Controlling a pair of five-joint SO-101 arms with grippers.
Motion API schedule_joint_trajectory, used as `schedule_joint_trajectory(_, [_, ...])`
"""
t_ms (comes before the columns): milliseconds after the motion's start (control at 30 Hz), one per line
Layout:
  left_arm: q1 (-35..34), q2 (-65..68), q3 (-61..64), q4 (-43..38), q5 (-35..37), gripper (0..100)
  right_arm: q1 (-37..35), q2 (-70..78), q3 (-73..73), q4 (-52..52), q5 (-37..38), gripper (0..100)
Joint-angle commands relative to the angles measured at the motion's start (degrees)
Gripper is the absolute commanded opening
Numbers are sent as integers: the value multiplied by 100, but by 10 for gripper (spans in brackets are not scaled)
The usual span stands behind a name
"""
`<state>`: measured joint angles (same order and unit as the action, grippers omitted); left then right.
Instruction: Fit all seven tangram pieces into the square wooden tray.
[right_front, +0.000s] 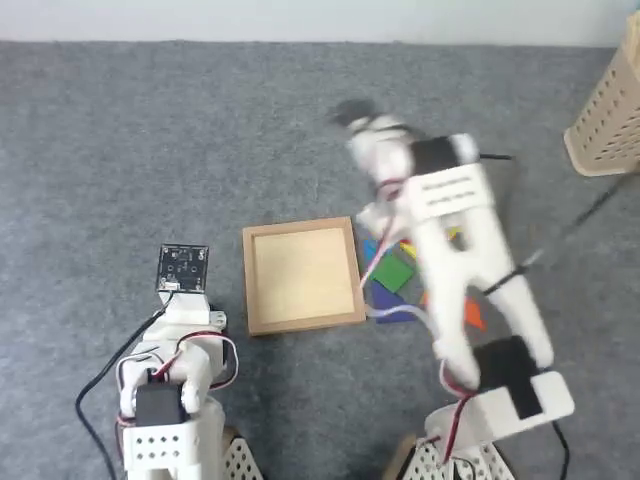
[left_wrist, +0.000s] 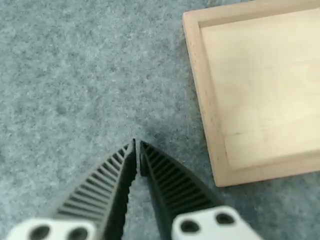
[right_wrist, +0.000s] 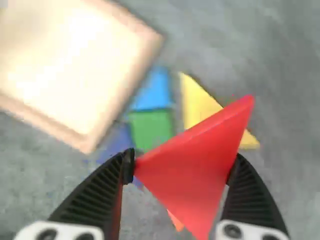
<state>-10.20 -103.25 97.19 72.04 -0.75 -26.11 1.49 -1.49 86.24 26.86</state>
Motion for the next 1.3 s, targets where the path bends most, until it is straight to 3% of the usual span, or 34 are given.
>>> schedule_joint_trajectory(0, [0,-97,-66,26,53,12,-655,40,-70,-400,360,173])
schedule_joint_trajectory(400, [0,-97,-66,26,53,12,-1174,1490,-97,-1763,2127,173])
schedule_joint_trajectory(600, [0,-97,-66,26,53,12,-1464,1851,-97,-1930,3033,173])
schedule_joint_trajectory(800, [0,-97,-66,26,53,12,-1490,1903,-88,-2378,3112,173])
schedule_joint_trajectory(1067, [0,-97,-66,26,53,12,-1578,2044,-88,-2440,3771,174])
schedule_joint_trajectory(1267, [0,-97,-66,26,53,12,-1587,2352,-97,-2413,3938,242])
